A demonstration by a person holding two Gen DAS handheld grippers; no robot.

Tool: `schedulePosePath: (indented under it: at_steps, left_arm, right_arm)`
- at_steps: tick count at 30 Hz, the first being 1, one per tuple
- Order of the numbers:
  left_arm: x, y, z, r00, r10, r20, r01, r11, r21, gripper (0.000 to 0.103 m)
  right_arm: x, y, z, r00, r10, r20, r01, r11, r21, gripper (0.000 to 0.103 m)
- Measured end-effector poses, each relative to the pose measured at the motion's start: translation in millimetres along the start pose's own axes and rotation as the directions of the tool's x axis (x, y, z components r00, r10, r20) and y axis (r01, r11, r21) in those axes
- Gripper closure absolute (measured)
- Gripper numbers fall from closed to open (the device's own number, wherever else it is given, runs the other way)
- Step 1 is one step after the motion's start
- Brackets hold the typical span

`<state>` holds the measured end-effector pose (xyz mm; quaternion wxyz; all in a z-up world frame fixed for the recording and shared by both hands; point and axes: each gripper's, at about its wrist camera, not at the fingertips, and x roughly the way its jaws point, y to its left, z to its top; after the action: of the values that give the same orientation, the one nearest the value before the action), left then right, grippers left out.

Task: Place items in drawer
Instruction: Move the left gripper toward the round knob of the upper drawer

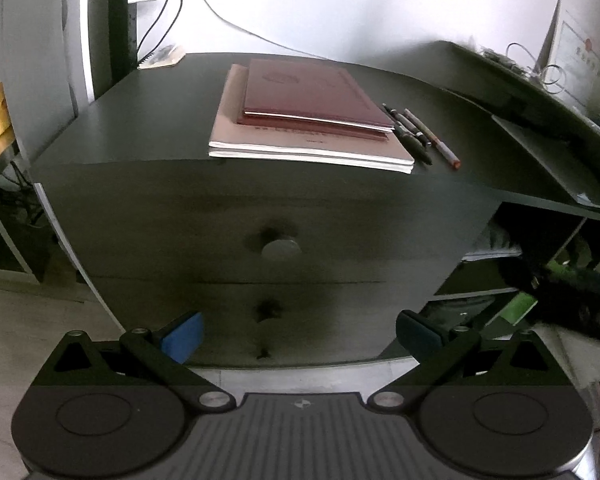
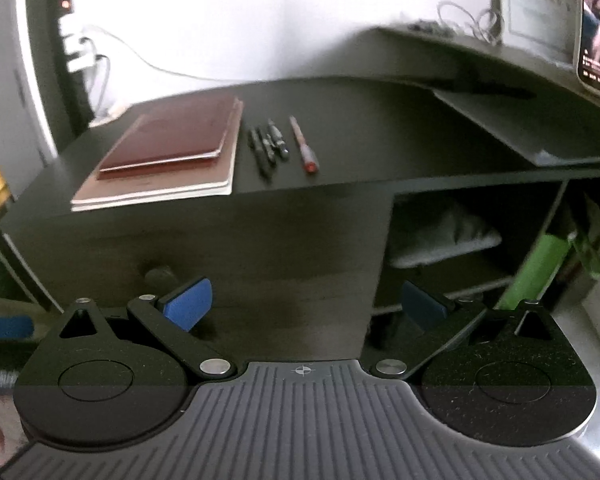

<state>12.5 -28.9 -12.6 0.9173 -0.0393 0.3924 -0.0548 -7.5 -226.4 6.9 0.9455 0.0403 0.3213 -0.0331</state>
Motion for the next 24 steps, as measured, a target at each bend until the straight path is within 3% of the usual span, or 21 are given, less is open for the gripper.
schedulePosePath:
  at_steps: [6, 11, 16, 19, 21, 24]
  left_arm:
    - [12.2, -22.8, 9.3, 0.997, 0.076, -0.012, -0.076, 0.997, 0.014, 0.001]
    - [17.5, -39.0, 17.7, 0.993, 0.111, -0.035, -0.111, 0.994, 0.002, 0.001]
    - [15.0, -51.2, 17.4, 0.994, 0.112, -0.012, -0.112, 0.994, -0.012, 0.001]
    - [13.0, -52.5, 6.8, 0.996, 0.094, -0.009, -0.094, 0.996, -0.011, 0.001]
    - [13.2, -50.8, -0.4, 0.996, 0.083, -0.015, -0.083, 0.997, -0.007, 0.001]
    - [14.9, -40.8, -7.9, 0.996, 0.086, -0.039, -0.086, 0.996, -0.002, 0.001]
  right_arm:
    - [-7.9, -12.4, -4.2, 0.998, 0.051, 0.036, -0.050, 0.998, -0.033, 0.000]
    - [1.9, -24.9, -1.7, 0.999, -0.033, -0.005, 0.032, 0.993, -0.110, 0.000]
    - [6.8, -48.0, -4.1, 0.993, -0.105, 0.054, 0.111, 0.986, -0.125, 0.000]
    - [13.0, -56.0, -6.8, 0.992, -0.120, 0.039, 0.125, 0.981, -0.151, 0.000]
    - [13.6, -58.0, -5.8, 0.995, -0.100, 0.026, 0.103, 0.983, -0.152, 0.000]
    - [14.4, -59.8, -4.8, 0.999, -0.003, -0.038, -0.001, 0.995, -0.100, 0.000]
